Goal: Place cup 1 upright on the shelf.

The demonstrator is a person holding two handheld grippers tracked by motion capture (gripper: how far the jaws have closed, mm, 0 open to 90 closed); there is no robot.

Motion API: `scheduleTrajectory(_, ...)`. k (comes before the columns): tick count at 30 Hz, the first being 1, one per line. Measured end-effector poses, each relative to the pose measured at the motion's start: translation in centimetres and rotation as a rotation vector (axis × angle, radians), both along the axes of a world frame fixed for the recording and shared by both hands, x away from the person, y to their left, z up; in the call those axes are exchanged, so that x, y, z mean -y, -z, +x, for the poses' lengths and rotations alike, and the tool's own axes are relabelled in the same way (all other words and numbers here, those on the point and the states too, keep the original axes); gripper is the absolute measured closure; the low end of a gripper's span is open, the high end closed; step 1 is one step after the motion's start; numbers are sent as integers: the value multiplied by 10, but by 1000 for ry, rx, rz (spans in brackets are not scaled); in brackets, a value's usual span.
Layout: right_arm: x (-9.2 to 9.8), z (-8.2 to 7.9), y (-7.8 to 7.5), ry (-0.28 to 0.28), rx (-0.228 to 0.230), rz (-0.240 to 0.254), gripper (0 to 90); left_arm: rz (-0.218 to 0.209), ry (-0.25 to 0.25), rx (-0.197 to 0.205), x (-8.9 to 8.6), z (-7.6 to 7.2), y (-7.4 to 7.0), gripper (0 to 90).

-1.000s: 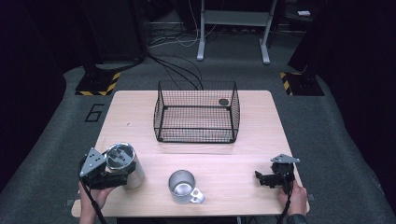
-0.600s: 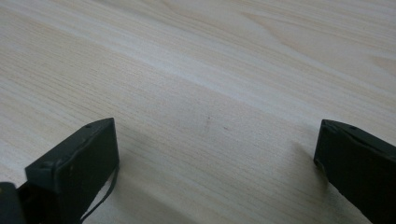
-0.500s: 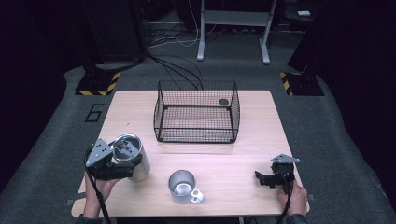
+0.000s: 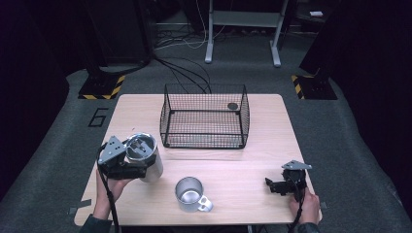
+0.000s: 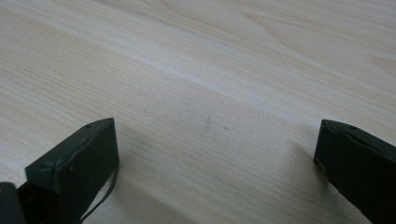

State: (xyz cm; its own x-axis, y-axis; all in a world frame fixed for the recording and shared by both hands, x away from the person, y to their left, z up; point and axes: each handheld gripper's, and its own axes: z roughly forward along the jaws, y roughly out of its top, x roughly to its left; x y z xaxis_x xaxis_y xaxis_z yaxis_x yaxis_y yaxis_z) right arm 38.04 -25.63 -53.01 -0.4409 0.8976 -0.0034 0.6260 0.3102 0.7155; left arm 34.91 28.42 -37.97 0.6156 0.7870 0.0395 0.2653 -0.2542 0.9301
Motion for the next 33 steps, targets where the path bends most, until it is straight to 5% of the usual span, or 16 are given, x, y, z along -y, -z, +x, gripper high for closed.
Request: scheduleTrajectory(33,0,0,0,0,0,1,0,6,121,30,51,44,-41,38)
